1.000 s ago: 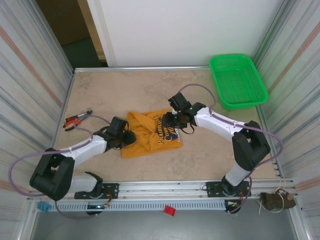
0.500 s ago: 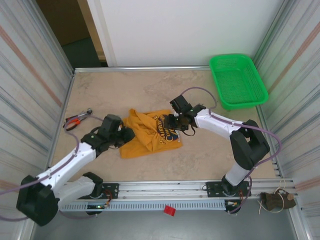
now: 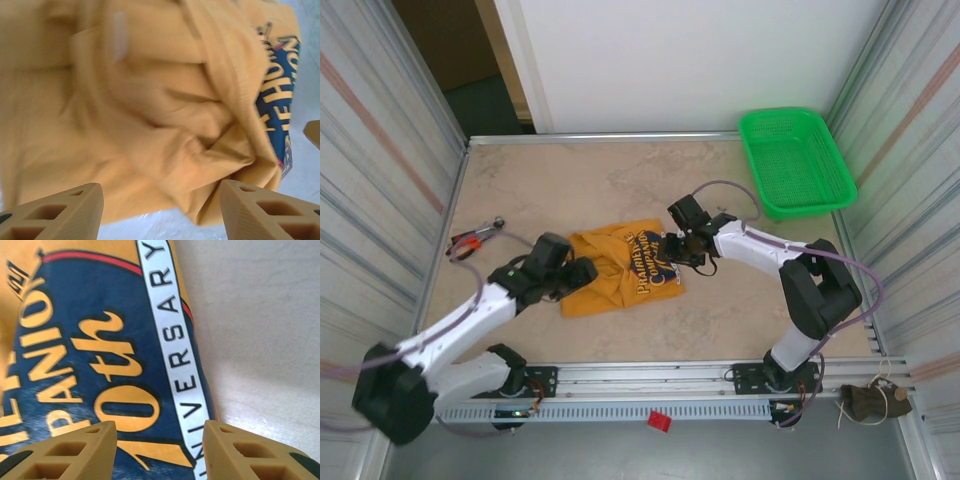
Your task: Fold the inside-out t-shirt
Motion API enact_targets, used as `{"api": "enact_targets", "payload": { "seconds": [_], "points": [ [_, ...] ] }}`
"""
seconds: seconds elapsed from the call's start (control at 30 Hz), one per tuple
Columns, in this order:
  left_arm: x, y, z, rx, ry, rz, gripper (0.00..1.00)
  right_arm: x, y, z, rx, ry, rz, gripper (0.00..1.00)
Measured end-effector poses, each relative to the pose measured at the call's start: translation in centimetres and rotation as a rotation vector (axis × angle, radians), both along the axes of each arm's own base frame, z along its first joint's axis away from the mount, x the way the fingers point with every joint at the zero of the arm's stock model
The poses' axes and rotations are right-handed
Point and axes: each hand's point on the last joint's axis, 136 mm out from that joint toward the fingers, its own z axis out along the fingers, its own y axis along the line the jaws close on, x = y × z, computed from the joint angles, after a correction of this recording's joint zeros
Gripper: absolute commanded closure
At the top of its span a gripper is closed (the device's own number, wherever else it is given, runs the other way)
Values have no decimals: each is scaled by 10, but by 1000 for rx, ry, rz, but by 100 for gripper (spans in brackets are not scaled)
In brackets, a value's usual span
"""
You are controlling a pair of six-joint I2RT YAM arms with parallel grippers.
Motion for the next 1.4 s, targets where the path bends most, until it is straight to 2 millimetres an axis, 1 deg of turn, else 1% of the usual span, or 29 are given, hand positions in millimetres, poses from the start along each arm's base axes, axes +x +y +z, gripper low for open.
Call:
{"api": "enact_targets", "payload": {
  "seconds": [0.1, 0.17, 0.2, 0.27, 0.4, 0.57, 0.63, 0.7, 0.73, 0.77, 0.8, 0.87, 0.9, 0.93, 0.97, 1.07, 1.1, 1.17, 1.2, 1.23, 1.27, 1.33, 1.37, 1.4],
  "points": [
    [23, -33, 8, 46, -59, -149, 38, -7, -5, -9, -13, 22, 0, 53],
    [33, -51, 10, 59, -98, -229, 39, -9, -6, -12, -16, 31, 0, 53],
    [36, -59, 9, 64, -110, -266, 39, -10, -6, -13, -14, 35, -2, 53],
    [35, -67, 2, 76, -114, -313, 40, -11, -7, -14, -13, 39, -8, 54],
    [25, -70, -14, 91, -109, -353, 41, -15, -12, -21, -12, 57, -25, 56],
    [7, -60, -35, 99, -100, -364, 39, -20, -18, -29, -23, 75, -35, 60],
    [6, -58, -40, 102, -100, -362, 39, -18, -18, -29, -21, 72, -38, 62],
    [9, -59, -40, 99, -115, -358, 40, -17, -18, -28, -16, 71, -47, 64],
    [11, -61, -40, 95, -125, -356, 44, -16, -18, -28, -14, 70, -52, 66],
    [14, -62, -40, 95, -135, -354, 54, -16, -19, -28, -11, 70, -58, 69],
    [17, -64, -41, 99, -142, -354, 66, -15, -19, -29, -9, 70, -63, 74],
    [21, -66, -45, 105, -142, -353, 87, -16, -20, -30, -10, 73, -70, 84],
    [22, -67, -46, 106, -142, -354, 96, -16, -21, -31, -10, 75, -73, 89],
    [23, -67, -46, 108, -143, -356, 100, -16, -21, -32, -11, 78, -75, 96],
    [24, -67, -45, 110, -145, -355, 100, -16, -21, -32, -12, 78, -74, 100],
    [23, -64, -37, 107, -158, -336, 100, -16, -21, -35, -12, 86, -84, 100],
    [23, -62, -31, 100, -166, -325, 100, -16, -22, -36, -12, 86, -86, 100],
    [18, -57, -12, 71, -197, -292, 100, -17, -23, -38, -11, 87, -90, 100],
    [15, -54, -4, 54, -213, -278, 97, -16, -24, -39, -9, 86, -92, 100],
    [9, -52, 5, 29, -232, -263, 88, -16, -23, -39, -4, 87, -91, 100],
    [2, -48, 12, 10, -244, -245, 77, -17, -25, -41, -8, 88, -93, 100],
    [-12, -36, 16, -17, -251, -201, 51, -18, -30, -45, -17, 96, -106, 100],
    [-20, -28, 15, -23, -248, -176, 45, -19, -33, -47, -20, 102, -111, 100],
    [-26, -20, 12, -26, -242, -152, 41, -18, -34, -46, -19, 98, -115, 100]
  ]
}}
